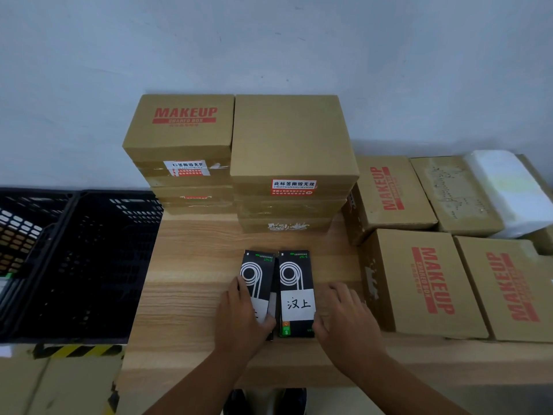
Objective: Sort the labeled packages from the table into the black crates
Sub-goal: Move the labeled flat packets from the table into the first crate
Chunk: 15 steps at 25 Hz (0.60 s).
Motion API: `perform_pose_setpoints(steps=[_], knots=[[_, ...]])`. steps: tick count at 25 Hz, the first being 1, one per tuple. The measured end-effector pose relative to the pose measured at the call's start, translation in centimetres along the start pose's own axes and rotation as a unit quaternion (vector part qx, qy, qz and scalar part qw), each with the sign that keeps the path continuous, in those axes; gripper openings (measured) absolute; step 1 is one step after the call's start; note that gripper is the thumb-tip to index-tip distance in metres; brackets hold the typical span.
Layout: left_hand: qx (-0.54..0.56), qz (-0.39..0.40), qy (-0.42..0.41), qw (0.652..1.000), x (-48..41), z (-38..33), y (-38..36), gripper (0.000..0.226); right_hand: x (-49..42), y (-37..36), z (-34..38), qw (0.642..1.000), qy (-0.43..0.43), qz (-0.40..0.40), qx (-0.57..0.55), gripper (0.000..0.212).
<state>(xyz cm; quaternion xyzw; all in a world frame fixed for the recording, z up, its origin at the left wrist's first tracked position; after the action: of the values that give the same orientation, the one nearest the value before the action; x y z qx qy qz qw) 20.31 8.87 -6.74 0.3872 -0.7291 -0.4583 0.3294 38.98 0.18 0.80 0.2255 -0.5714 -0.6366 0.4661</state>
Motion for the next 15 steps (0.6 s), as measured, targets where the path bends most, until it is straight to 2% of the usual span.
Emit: perform_pose_setpoints(steps=[7,12,15], knots=[[0.080,-0.083,0.011,0.993,1.1,-2.1,7.2,0.110,-1.1,0.9,2.6,1.000,0.017,-0.006,-0.004,0.052],[0.174,-0.107,0.010,0.979,2.1,-4.6,12.6,0.117,-1.6,3.6,5.9,0.998,0.051,-0.044,-0.020,0.045],[0.266,-0.101,-0.016,0.959,2.5,-5.5,14.2,0.108,-1.8,3.7,7.1,0.992,0.061,-0.015,-0.112,0.037]])
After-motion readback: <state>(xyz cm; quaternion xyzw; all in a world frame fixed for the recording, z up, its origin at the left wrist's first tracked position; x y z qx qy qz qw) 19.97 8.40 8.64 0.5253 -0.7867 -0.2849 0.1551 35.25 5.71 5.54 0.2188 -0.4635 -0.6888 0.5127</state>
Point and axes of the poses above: each hand's wrist, its own x-axis away from the middle knuckle, its own y-axis out of the back of the hand, z = x × y, the point moved 10 cm from there along -x, towards the middle knuckle, and after that the axes turned 12 degrees about -y, right-handed, at the moved point
